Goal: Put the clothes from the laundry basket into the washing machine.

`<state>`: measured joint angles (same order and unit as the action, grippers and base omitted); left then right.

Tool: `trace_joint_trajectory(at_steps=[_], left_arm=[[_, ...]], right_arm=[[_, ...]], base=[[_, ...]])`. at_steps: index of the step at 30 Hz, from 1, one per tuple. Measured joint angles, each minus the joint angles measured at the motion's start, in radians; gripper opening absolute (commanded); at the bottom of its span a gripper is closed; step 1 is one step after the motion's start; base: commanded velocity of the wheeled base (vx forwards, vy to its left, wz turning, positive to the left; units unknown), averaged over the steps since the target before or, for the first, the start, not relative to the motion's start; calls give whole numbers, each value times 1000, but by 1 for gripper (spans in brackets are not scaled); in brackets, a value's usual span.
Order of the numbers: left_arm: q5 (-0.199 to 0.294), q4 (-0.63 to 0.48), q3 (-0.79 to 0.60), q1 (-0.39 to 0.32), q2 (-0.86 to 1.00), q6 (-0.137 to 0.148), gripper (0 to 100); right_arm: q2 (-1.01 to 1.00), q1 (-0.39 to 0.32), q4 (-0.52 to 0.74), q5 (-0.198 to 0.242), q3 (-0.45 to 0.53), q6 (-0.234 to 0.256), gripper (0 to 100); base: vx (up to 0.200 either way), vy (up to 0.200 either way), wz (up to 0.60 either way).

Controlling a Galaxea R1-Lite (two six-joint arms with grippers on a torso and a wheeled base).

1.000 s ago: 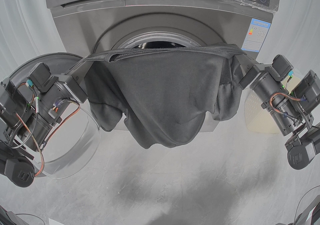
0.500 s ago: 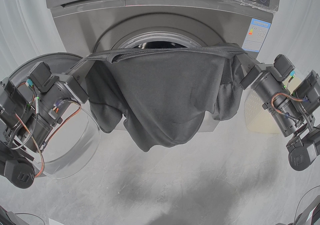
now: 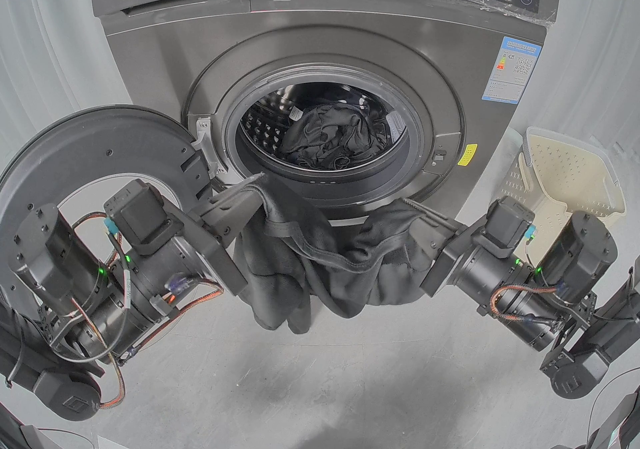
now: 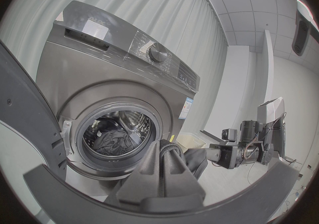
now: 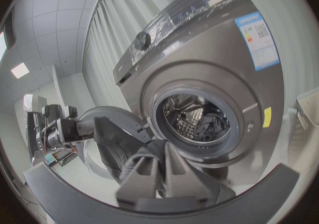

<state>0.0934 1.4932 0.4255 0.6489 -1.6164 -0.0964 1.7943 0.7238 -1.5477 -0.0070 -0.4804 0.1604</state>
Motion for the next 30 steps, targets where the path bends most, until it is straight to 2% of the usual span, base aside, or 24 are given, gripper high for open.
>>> trace_joint_trajectory(at_steps=[4,12,23,27,30], left_arm=[[5,-4,16,6,-3,1,0],[58,-9,95,-2,-22,0,0],[62,-12,159,-4,-5,-8,0],[65,-9,168,0,11,-9,0],[66,-10,166,4,25,-9,0]], right_arm=[[27,11,0,-7,7,4,100],[106,29,2,-10,80,1,100],[194,136,1,-24,211,15,100],[214,144,0,-28,238,17,100],[229,135,0,-28,220,17,100]], base=[[0,0,0],[0,0,0],[0,0,0],[0,0,0],[0,0,0]])
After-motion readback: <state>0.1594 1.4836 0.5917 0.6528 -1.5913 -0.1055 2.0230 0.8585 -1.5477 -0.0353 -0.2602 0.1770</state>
